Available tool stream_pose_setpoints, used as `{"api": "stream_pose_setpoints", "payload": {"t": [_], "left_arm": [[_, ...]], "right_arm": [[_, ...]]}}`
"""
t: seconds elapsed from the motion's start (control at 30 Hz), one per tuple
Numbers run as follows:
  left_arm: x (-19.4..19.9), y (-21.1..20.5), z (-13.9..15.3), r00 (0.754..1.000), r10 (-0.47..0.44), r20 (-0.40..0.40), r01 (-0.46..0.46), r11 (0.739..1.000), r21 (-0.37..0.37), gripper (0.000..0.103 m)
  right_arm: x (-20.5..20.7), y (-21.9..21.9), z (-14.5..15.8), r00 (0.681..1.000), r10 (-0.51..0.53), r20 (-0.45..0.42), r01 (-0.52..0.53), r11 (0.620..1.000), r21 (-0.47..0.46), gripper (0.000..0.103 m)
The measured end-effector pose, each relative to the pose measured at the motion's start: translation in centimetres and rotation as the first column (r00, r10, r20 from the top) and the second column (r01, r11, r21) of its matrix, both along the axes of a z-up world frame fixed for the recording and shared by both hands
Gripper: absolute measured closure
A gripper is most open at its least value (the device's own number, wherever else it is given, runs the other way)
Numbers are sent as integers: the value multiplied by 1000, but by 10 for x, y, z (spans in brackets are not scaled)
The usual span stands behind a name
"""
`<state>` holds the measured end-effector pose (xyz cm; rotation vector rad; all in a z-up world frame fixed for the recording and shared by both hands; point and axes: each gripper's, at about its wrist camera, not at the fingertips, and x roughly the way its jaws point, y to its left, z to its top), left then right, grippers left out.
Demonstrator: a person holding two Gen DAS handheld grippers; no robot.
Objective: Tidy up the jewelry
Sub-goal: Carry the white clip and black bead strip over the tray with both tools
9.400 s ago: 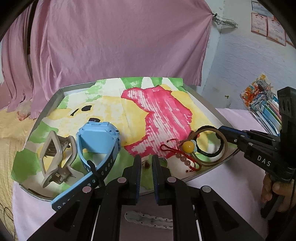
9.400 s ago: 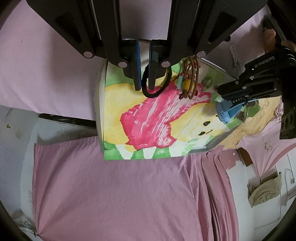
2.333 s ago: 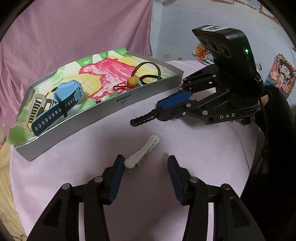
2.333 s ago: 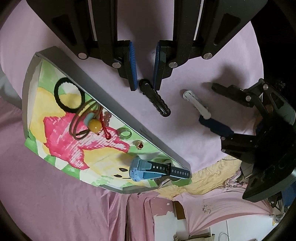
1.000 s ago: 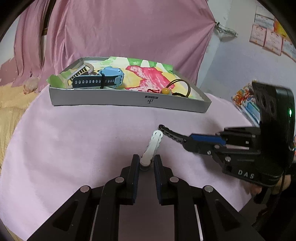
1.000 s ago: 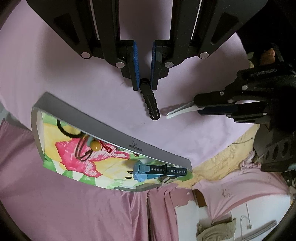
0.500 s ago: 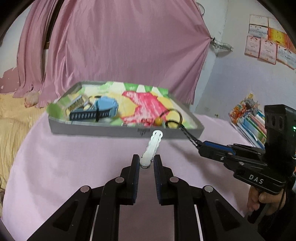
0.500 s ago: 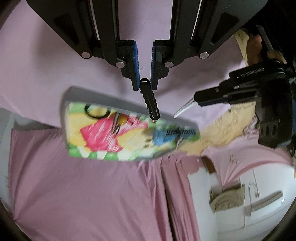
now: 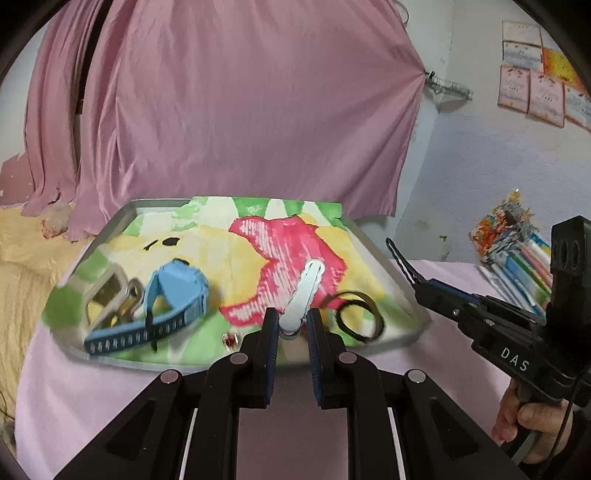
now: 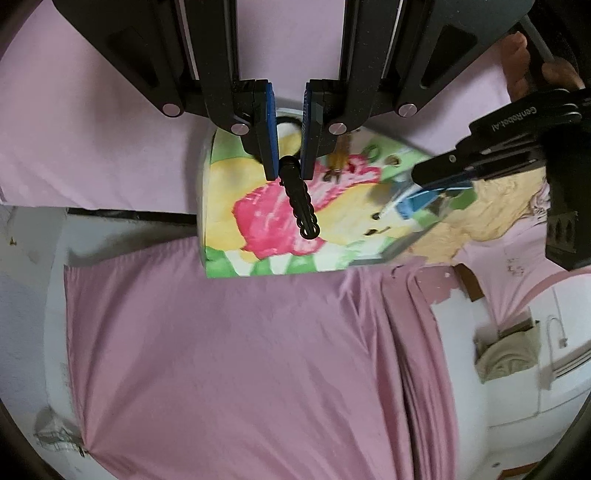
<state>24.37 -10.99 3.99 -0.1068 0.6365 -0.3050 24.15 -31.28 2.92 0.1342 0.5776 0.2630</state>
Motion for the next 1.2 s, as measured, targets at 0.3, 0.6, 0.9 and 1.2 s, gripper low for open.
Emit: {"api": "stream_pose_setpoints", "payload": {"t": [0.3, 0.6, 0.9, 1.2], "left_arm": [[41, 1, -18, 994, 1, -111, 1, 1000, 18, 88], [41, -5, -29, 989, -22, -144, 30, 998, 59, 88], [44, -6, -34, 985, -18, -170, 31, 996, 79, 88], [43, -7, -33, 986, -18, -167, 31, 997, 74, 88]], "right_arm": [[37, 10, -21, 995, 14, -96, -15, 1000, -2, 92], [43, 14, -31, 990, 21, -140, -23, 1000, -10, 92], [48, 19, -35, 984, 32, -174, -37, 999, -23, 92], [47, 17, -36, 984, 28, -174, -32, 999, -19, 62]]}}
